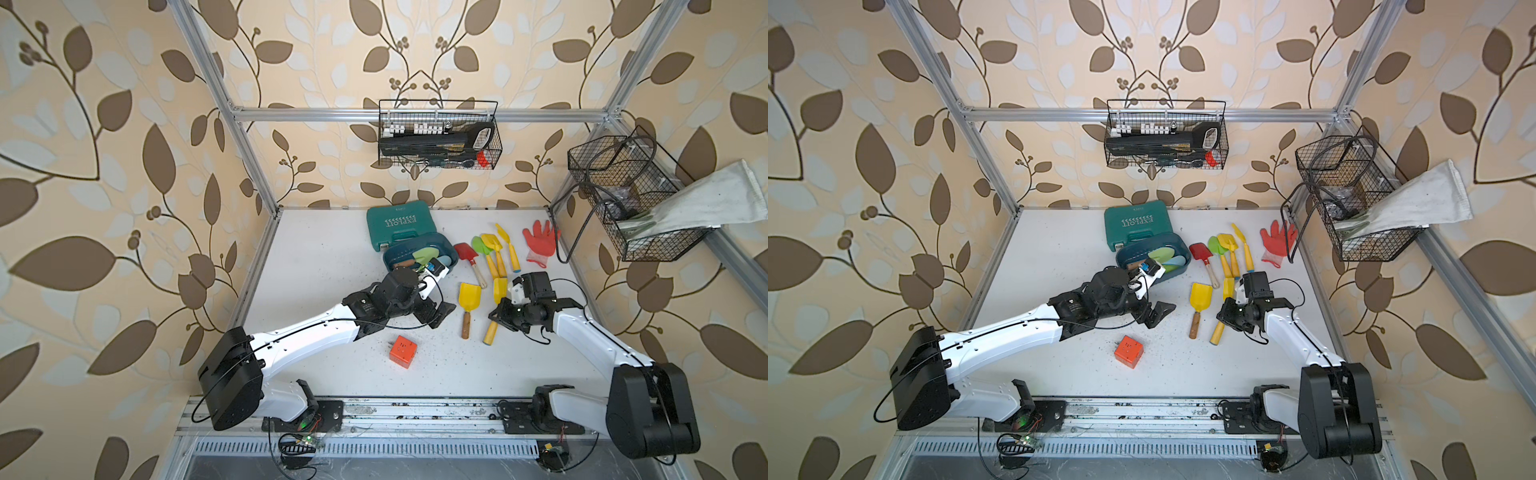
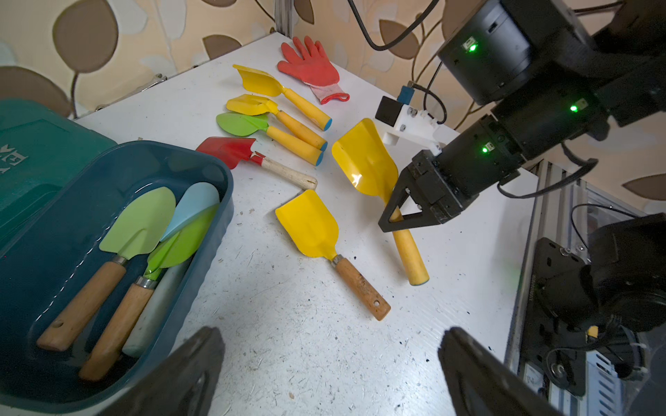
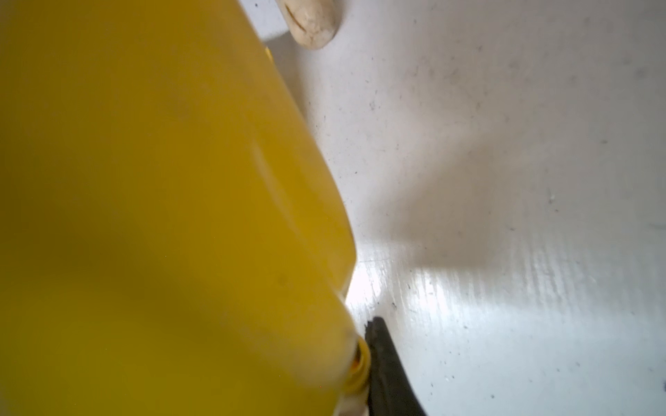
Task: Take the shovel out of the storage box
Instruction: Place the shovel at the center of the board.
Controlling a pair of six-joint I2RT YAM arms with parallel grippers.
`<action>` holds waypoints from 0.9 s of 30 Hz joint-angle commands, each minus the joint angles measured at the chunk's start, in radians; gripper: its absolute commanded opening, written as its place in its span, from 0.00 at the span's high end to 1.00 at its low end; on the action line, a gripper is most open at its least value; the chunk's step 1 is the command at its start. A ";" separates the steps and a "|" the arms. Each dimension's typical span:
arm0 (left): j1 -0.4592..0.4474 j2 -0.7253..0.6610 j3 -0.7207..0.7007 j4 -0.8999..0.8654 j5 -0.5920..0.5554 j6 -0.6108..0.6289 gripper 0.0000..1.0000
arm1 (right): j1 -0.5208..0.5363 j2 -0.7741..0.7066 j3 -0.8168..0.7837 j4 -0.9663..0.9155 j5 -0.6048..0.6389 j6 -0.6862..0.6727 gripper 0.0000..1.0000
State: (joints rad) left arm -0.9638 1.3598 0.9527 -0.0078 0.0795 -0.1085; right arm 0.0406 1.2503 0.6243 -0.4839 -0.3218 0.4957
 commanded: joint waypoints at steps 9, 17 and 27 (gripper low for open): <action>-0.006 0.018 0.047 -0.019 0.003 -0.005 0.01 | -0.006 0.154 0.046 0.086 -0.067 -0.025 0.74; -0.006 0.033 0.067 -0.047 -0.004 -0.003 0.01 | -0.005 0.192 0.031 0.126 -0.053 -0.015 0.71; -0.006 0.050 0.067 -0.050 -0.055 -0.013 0.02 | -0.006 -0.017 0.036 0.025 0.079 -0.002 0.58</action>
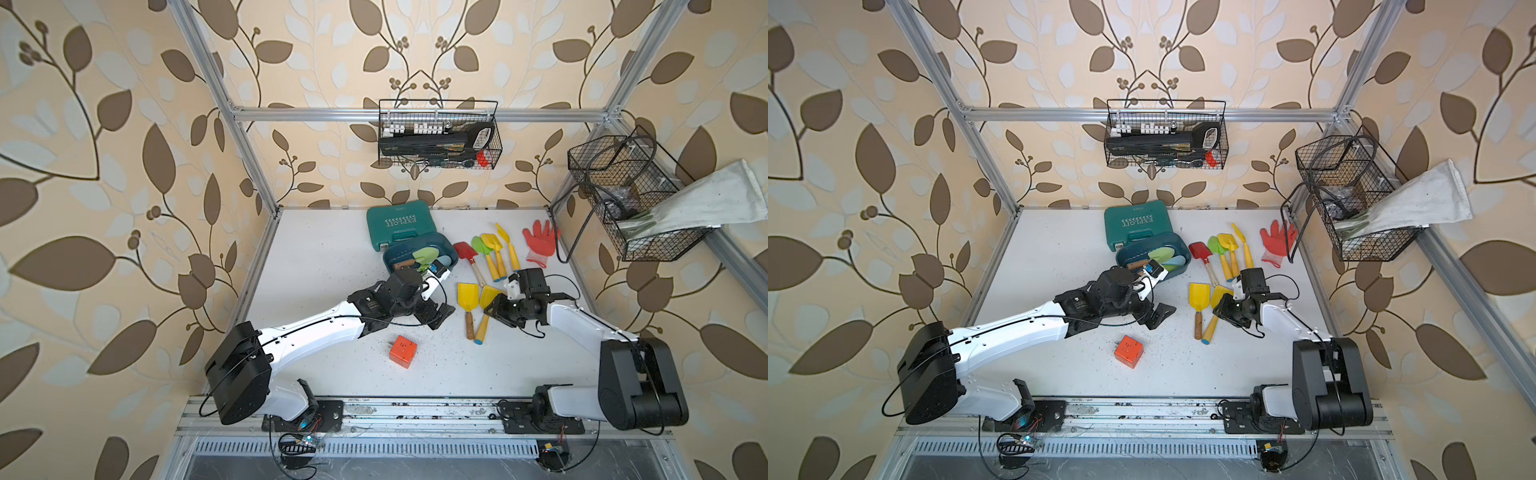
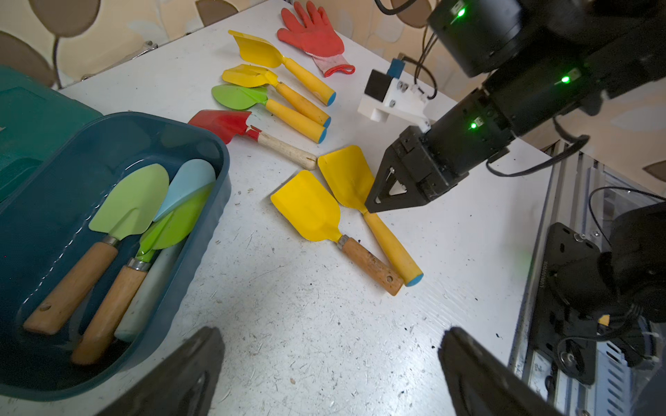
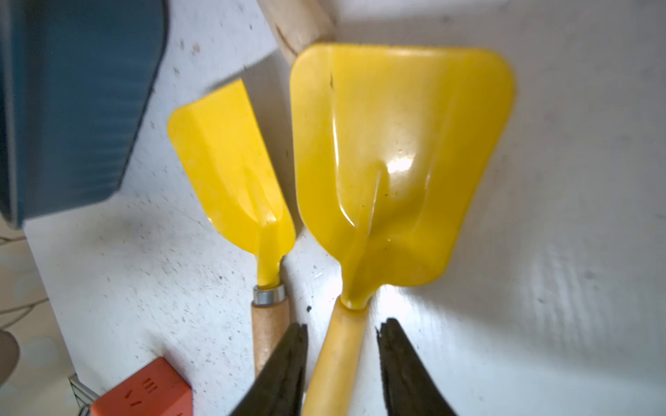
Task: Take the shovel out of the storage box
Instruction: Place the shovel at the center of the board.
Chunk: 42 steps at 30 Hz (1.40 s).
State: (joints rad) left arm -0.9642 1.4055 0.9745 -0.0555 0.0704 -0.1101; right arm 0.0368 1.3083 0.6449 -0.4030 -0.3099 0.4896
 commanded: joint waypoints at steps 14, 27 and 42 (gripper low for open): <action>0.055 0.073 0.072 -0.052 -0.145 0.031 0.13 | 0.005 -0.224 0.152 -0.012 0.036 0.064 0.44; 0.274 0.384 0.417 -0.309 -0.017 0.142 0.13 | 0.006 -0.155 0.101 0.109 -0.036 0.060 0.43; 0.404 0.732 0.805 -0.561 0.072 0.213 0.21 | -0.010 -0.205 0.085 0.106 -0.049 0.057 0.43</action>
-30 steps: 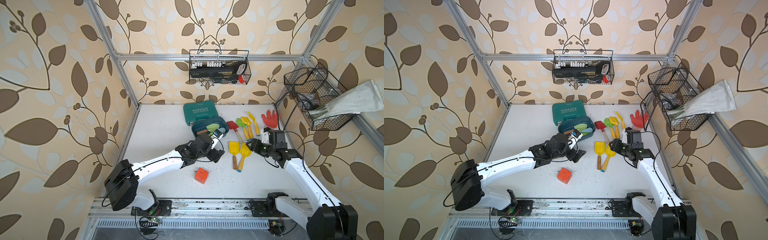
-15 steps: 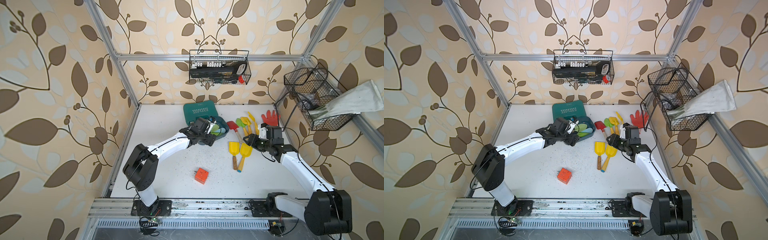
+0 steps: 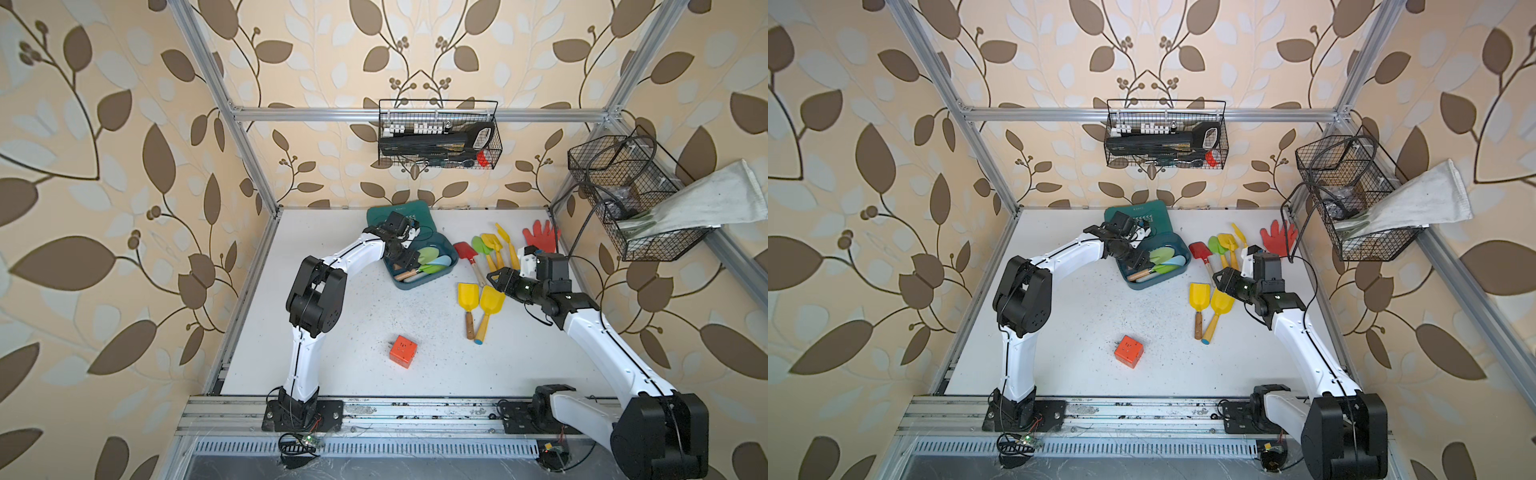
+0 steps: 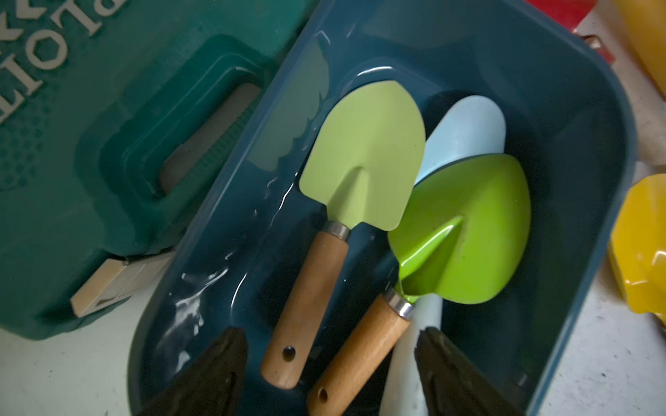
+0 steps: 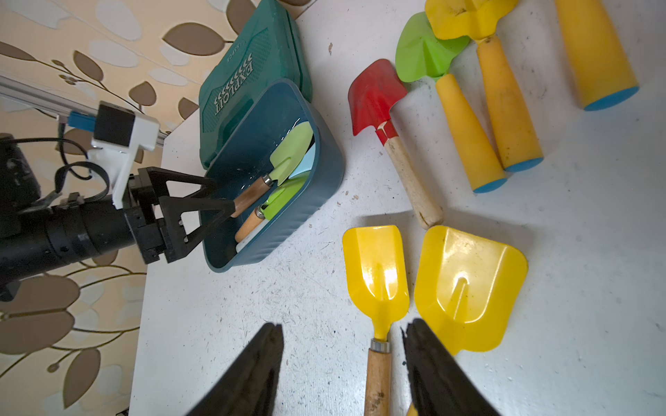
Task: Take the shovel out of the storage box
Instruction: Place the shovel at the center of the board.
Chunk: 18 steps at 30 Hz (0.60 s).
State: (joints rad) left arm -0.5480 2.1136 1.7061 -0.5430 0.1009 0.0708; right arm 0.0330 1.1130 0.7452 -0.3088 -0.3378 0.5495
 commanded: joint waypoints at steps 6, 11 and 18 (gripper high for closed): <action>-0.012 0.130 0.173 -0.152 0.049 0.038 0.22 | -0.013 -0.013 -0.018 0.012 -0.034 -0.001 0.42; -0.011 0.188 0.195 -0.181 0.043 0.044 0.23 | -0.017 -0.013 -0.020 0.016 -0.047 0.001 0.42; -0.011 0.240 0.198 -0.193 0.034 0.046 0.28 | -0.024 0.000 -0.023 0.025 -0.074 0.006 0.42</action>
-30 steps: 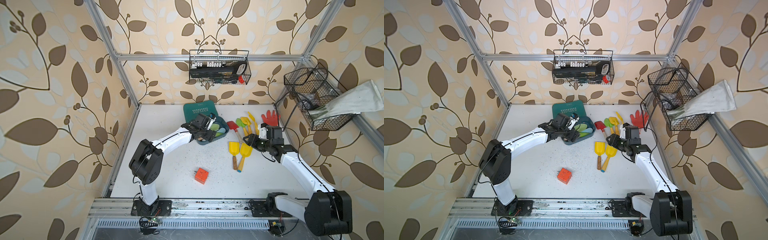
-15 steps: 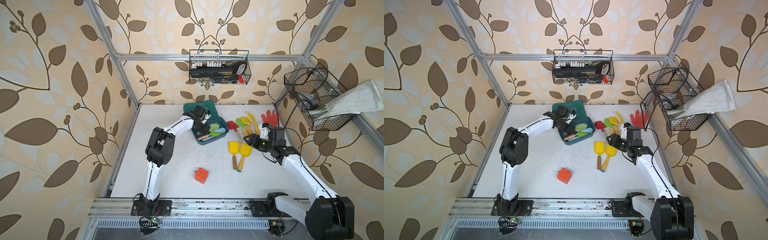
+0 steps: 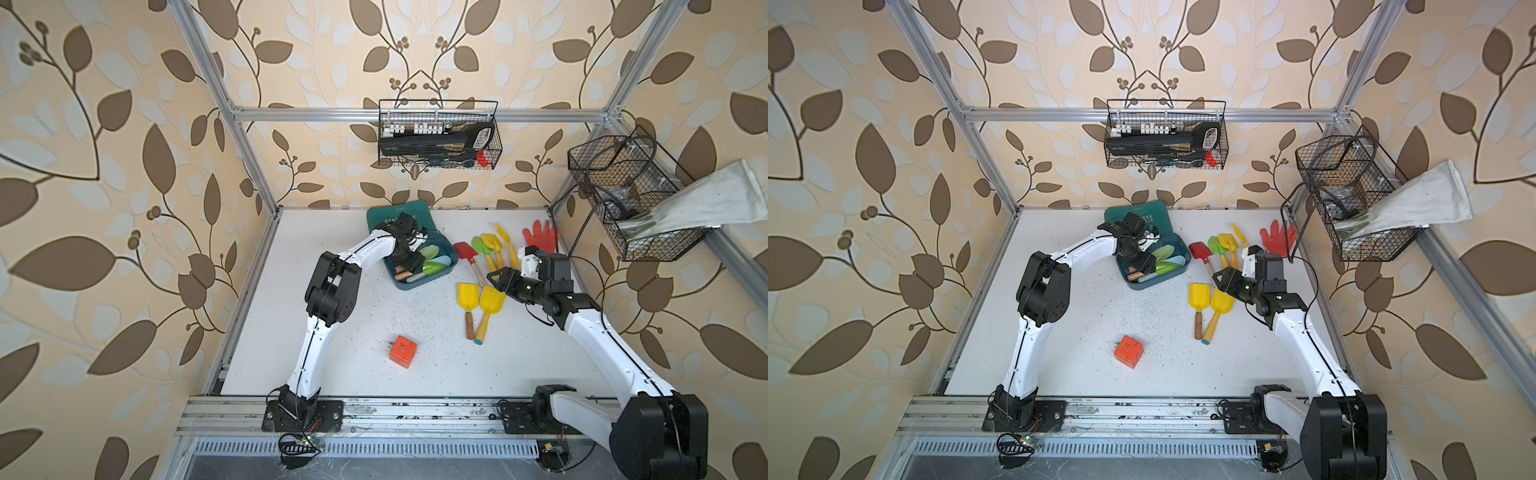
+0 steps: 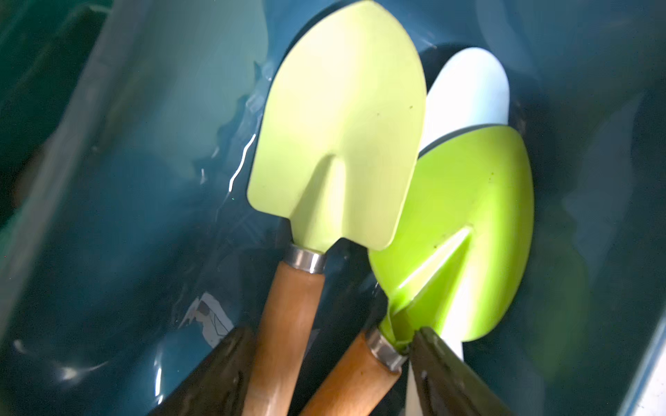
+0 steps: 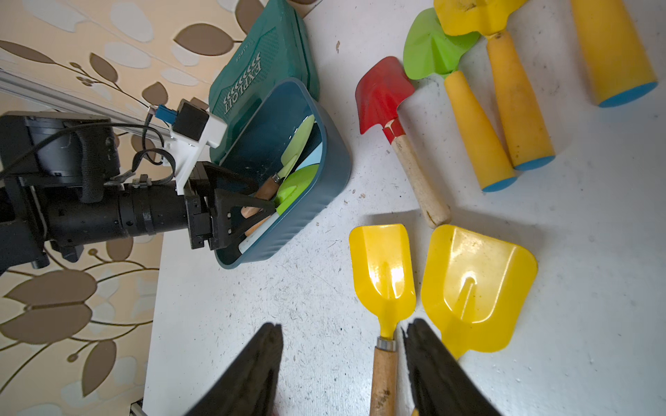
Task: Take the shovel out of the storage box
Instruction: Place the shovel at the center of the board, then pick up the shovel from the storage box.
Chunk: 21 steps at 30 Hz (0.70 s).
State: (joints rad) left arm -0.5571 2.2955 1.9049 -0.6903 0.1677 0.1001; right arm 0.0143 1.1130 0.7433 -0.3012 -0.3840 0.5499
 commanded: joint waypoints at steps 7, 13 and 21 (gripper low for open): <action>-0.001 0.033 -0.049 -0.010 -0.008 0.006 0.29 | -0.011 0.007 -0.021 0.024 -0.042 0.010 0.42; -0.001 -0.102 -0.139 0.056 0.056 -0.038 0.29 | -0.014 0.005 -0.022 0.025 -0.043 0.011 0.42; -0.004 -0.266 -0.247 0.124 0.091 -0.115 0.29 | -0.016 0.008 -0.025 0.026 -0.038 0.010 0.42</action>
State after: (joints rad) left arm -0.5564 2.1365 1.6745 -0.5953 0.2176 0.0280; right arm 0.0032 1.1149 0.7368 -0.2840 -0.4088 0.5575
